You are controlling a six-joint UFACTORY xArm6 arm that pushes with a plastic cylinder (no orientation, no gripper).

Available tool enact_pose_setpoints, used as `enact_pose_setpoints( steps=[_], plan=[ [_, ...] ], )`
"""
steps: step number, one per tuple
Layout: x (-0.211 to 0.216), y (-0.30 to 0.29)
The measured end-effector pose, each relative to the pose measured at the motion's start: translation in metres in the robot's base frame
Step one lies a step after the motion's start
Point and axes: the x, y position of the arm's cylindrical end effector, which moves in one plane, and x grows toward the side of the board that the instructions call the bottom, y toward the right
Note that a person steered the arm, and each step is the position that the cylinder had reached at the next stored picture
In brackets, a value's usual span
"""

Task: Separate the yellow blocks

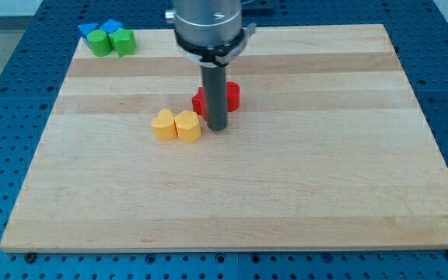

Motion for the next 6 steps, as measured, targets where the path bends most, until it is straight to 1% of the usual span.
enact_pose_setpoints(
  steps=[1, 2, 3, 4, 5, 6],
  plan=[
    [0.024, 0.014],
    [0.040, 0.002],
    [0.032, -0.052],
    [0.004, -0.086],
    [-0.011, -0.093],
    [0.008, -0.085]
  ],
)
